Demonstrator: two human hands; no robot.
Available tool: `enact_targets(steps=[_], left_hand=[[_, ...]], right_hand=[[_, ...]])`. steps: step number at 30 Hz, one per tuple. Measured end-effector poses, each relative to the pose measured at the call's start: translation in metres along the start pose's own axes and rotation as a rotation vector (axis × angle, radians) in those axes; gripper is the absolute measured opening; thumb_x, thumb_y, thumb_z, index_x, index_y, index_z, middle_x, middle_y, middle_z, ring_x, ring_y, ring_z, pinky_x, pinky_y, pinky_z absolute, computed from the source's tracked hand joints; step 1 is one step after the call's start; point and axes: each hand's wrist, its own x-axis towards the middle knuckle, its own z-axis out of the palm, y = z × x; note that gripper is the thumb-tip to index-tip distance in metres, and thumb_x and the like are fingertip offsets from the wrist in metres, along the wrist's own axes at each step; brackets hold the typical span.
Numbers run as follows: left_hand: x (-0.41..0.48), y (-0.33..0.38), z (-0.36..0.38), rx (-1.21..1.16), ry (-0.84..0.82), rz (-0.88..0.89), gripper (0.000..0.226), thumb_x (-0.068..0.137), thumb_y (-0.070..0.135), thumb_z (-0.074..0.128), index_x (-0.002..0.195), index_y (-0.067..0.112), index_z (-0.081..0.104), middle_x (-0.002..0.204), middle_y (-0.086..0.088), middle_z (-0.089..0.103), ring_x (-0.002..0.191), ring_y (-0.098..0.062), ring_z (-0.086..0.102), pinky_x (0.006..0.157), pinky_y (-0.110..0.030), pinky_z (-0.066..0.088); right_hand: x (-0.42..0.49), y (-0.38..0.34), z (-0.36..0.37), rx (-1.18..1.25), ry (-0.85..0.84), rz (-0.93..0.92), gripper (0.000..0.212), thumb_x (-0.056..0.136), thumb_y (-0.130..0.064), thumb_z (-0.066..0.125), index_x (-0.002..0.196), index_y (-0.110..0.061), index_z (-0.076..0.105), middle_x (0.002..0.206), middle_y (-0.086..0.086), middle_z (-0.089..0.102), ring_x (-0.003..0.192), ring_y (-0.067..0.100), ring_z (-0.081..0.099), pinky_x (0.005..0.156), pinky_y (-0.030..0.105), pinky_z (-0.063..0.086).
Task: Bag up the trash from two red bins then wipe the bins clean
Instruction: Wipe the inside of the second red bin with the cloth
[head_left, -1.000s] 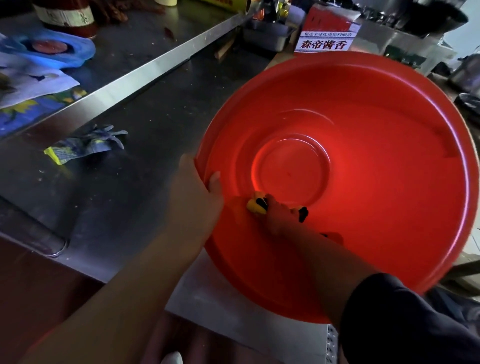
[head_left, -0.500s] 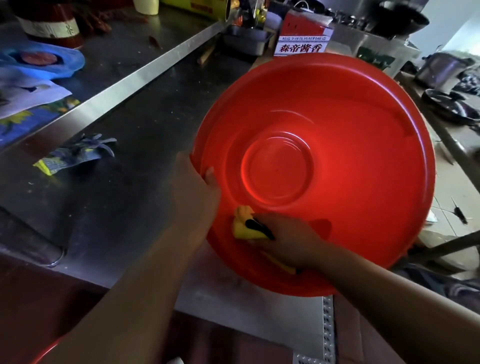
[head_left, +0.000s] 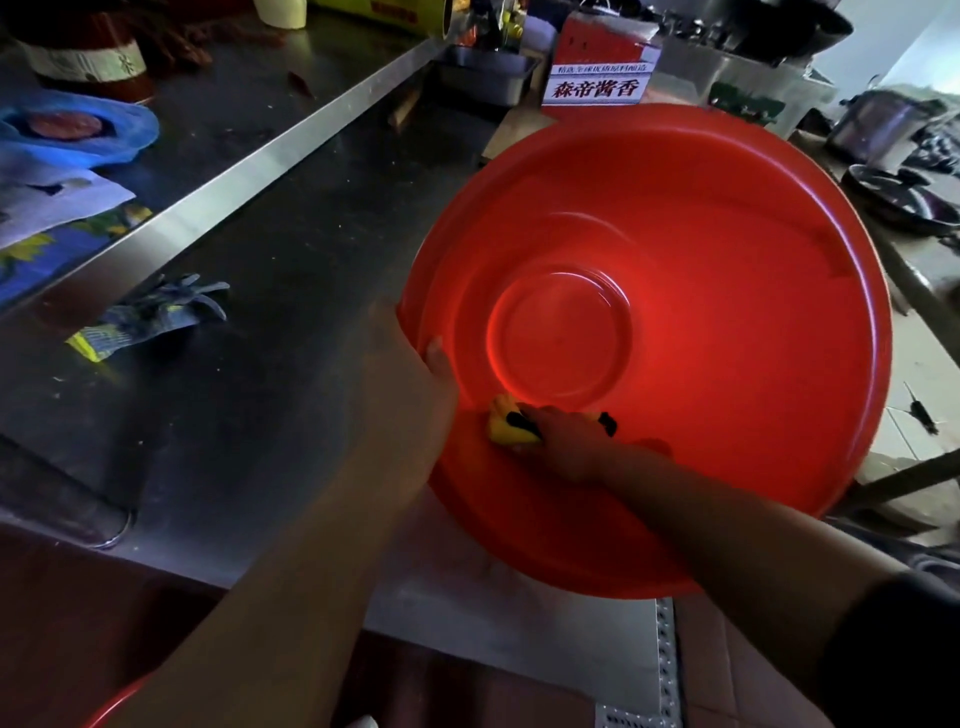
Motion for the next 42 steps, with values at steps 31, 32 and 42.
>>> enact_targets(steps=[31,32,42], left_hand=[[0.001,0.023,0.002,0.013,0.083,0.032,0.074,0.086,0.011,0.06,0.145,0.024,0.017,0.142,-0.016,0.023,0.127,-0.034,0.034,0.101,-0.05,0.039],[0.0,0.021,0.002,0.136,0.098,0.113,0.077,0.085,0.013,0.061,0.146,0.025,0.015,0.142,-0.019,0.02,0.126,-0.037,0.029,0.099,-0.053,0.039],[-0.017,-0.002,-0.014,0.747,-0.387,1.119,0.048,0.065,0.035,0.042,0.096,0.012,0.071,0.11,-0.008,0.066,0.128,-0.034,0.045,0.112,-0.049,0.009]], right_hand=[[-0.135,-0.013,-0.01,-0.29,0.21,-0.189,0.101,0.062,-0.054,0.066,0.146,-0.013,0.028,0.137,0.007,0.047,0.118,0.032,0.049,0.093,0.044,0.04],[-0.135,-0.013,-0.007,-0.279,0.217,-0.192,0.1,0.061,-0.057,0.061,0.145,-0.013,0.031,0.134,0.007,0.049,0.116,0.032,0.051,0.091,0.044,0.041],[-0.123,-0.005,-0.006,-0.11,0.507,-0.187,0.092,0.047,-0.064,0.046,0.124,-0.014,0.052,0.104,0.003,0.066,0.088,0.03,0.065,0.072,0.041,0.052]])
